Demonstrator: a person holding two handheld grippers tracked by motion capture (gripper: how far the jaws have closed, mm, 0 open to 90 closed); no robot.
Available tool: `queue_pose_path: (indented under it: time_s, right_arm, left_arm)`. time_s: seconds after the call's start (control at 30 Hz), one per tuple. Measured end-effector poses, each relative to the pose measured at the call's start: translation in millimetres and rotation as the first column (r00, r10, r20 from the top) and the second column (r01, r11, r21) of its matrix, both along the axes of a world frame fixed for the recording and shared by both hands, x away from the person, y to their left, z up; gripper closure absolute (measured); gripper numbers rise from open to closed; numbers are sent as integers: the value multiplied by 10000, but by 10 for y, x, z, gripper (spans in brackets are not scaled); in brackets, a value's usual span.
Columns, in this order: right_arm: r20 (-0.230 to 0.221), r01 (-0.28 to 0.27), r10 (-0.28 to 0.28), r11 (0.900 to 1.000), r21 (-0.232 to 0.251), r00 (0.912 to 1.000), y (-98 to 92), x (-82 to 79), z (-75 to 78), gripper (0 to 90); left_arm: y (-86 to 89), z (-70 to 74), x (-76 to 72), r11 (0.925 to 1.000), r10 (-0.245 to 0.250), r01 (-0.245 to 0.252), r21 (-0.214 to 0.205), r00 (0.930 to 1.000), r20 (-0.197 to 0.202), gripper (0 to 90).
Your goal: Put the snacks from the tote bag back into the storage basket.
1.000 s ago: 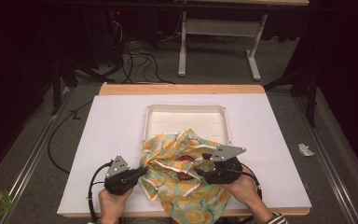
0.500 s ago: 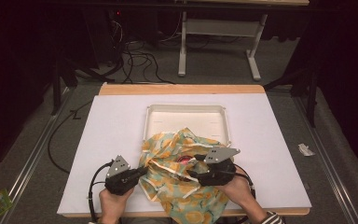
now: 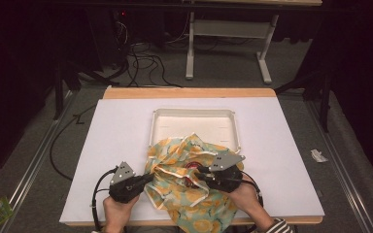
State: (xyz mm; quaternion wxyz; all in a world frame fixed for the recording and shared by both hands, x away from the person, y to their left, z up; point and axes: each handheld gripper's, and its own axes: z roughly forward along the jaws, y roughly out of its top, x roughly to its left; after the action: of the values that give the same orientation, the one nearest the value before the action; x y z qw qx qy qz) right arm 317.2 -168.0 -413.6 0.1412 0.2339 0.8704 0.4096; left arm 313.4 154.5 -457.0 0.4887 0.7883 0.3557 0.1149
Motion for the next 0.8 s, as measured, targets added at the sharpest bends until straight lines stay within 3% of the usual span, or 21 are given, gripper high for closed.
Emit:
queue_pose_path:
  time_s: [0.13,0.4,0.57,0.8]
  right_arm:
    - [271,-101,107,9997,-210,9996,-1,-36,0,897]
    - [624,199,-205,9997,103,9978,-148,-128,65,900]
    - [756,735,-761,9966,362,9942,-386,-187,104,900]
    - [652,1809,-1849,9815,623,9806,-785,-250,92,900]
  left_arm:
    - [-2,6,4,10000,-12,12,26,10000,4,897]
    - [18,19,0,10000,11,-11,40,10000,22,897]
    - [15,17,2,10000,20,-21,35,10000,32,897]
    - [15,14,4,10000,39,-39,28,10000,57,897]
